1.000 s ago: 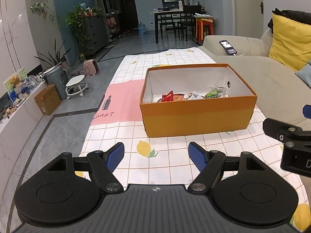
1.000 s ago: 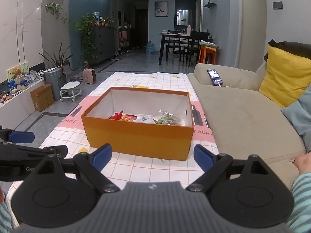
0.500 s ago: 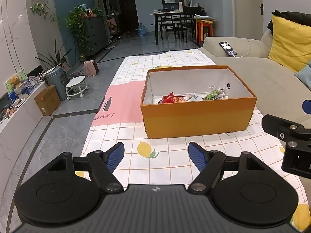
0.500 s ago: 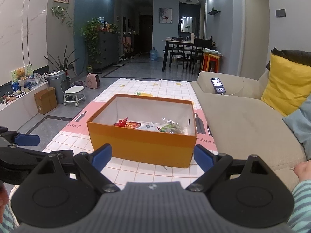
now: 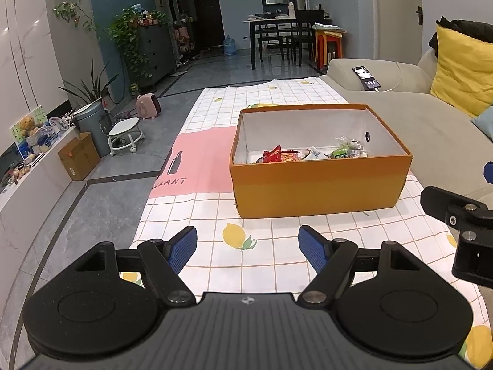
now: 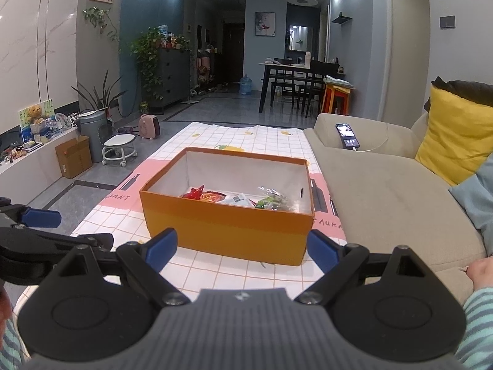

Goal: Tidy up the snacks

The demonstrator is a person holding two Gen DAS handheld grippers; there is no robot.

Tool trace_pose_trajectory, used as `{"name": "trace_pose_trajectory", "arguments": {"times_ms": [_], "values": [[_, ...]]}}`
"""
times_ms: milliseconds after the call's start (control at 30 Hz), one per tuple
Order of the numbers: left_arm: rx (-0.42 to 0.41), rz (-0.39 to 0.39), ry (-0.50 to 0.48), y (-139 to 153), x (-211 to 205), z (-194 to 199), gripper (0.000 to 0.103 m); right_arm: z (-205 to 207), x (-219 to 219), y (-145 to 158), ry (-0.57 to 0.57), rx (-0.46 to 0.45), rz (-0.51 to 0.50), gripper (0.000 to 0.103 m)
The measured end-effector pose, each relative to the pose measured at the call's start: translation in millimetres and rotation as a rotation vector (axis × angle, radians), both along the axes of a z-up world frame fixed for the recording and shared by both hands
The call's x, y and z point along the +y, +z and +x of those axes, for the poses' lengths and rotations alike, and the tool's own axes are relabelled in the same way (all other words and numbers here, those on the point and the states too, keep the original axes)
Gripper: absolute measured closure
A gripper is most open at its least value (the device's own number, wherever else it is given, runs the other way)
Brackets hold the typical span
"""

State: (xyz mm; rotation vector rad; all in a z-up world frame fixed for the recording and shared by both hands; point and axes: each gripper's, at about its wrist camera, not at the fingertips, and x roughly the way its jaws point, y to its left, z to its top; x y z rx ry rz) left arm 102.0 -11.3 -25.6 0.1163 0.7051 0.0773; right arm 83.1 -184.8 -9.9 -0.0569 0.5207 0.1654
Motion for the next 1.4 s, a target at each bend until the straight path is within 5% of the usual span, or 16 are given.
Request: {"name": "trace_pose_trajectory", "arguments": {"times_ms": [1400], "values": [[0.008, -0.001, 0.012, 2.7, 1.7, -0.4, 0.015, 1.0, -0.2, -3.6, 0.004, 0.02, 0.004, 0.015]]}}
